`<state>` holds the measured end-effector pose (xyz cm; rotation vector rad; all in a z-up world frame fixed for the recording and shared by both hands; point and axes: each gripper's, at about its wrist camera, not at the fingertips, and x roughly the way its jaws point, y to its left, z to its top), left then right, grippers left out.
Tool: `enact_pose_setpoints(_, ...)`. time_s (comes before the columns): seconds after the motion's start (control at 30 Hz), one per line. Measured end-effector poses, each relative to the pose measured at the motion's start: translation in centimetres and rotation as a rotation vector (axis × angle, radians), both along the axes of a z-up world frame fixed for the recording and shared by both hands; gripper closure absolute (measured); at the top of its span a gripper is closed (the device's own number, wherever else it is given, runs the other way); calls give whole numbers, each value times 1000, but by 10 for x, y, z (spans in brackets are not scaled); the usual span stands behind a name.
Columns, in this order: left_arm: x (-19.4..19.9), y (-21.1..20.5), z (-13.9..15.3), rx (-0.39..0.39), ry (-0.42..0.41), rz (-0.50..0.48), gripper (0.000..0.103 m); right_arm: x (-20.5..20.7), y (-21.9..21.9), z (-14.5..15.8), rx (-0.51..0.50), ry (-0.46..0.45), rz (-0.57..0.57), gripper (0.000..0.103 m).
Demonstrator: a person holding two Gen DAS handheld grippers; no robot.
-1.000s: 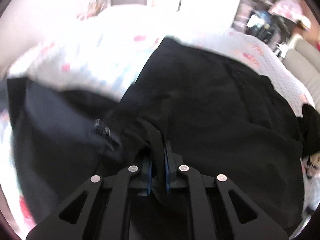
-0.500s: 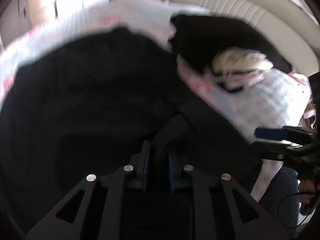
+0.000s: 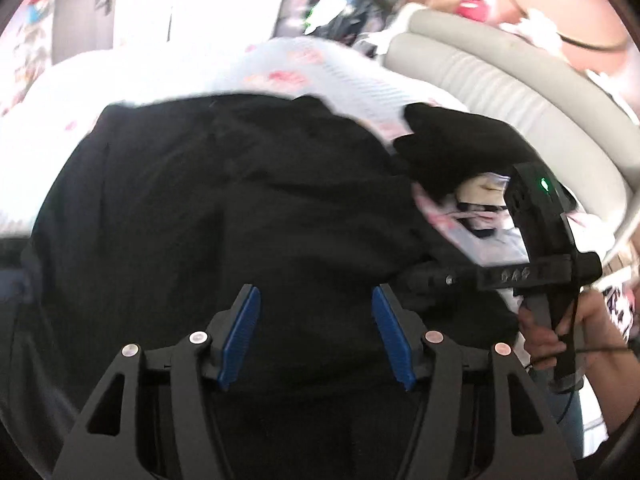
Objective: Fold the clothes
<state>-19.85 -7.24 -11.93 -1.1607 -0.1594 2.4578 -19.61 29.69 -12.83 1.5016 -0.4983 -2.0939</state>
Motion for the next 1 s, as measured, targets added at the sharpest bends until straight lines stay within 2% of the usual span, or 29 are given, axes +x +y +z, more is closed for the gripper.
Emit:
enact_pose_setpoints(0.13,0,-10,4,-1,16,-6,43,20,-14,30,116,166,45,82)
enact_pose_setpoints(0.23,-10,-6,0,108,-9,-87,43,33,-3,45,187,212,39,82)
enact_pose_setpoints(0.27,-14,-4,-2,151,-20,-116,42,34,5,41,226,205,27,82)
enact_pose_setpoints(0.3,-17,1,-10,131,-41,-117,42,35,12,36,267,195,13,79)
enact_pose_setpoints(0.33,-21,8,-21,74,-68,-102,42,35,19,27,295,155,-6,70)
enact_pose_setpoints(0.4,-28,21,-43,-38,-123,-73,42,30,31,6,297,54,-24,65)
enact_pose_setpoints(0.47,-33,25,-63,-157,-178,-37,43,35,39,15,268,78,-46,56)
enact_pose_setpoints(0.5,-32,22,-61,-154,-172,-24,44,38,43,20,252,95,-57,44)
enact_pose_setpoints(0.53,-30,20,-53,-142,-145,-11,44,42,49,32,257,142,-82,40)
enact_pose_setpoints(0.63,-27,24,-20,-111,-25,-7,45,48,68,59,269,246,-173,40)
enact_pose_setpoints(0.67,-29,30,-11,-107,14,-24,45,46,71,62,240,260,-195,40)
enact_pose_setpoints(0.73,-38,47,-3,-114,57,-70,45,41,69,62,195,272,-201,59)
enact_pose_setpoints(0.8,-53,66,-10,-123,45,-120,45,35,56,59,181,271,-166,64)
enact_pose_setpoints(0.83,-60,74,-18,-124,20,-141,45,34,45,55,183,272,-130,69)
enact_pose_setpoints(0.9,-70,77,-41,-185,-51,-132,46,32,22,46,189,275,-52,72)
enact_pose_setpoints(0.97,-76,70,-60,-236,-113,-108,57,27,8,23,254,223,-7,77)
enact_pose_setpoints(1.0,-77,60,-66,-237,-133,-91,61,25,5,13,291,203,1,84)
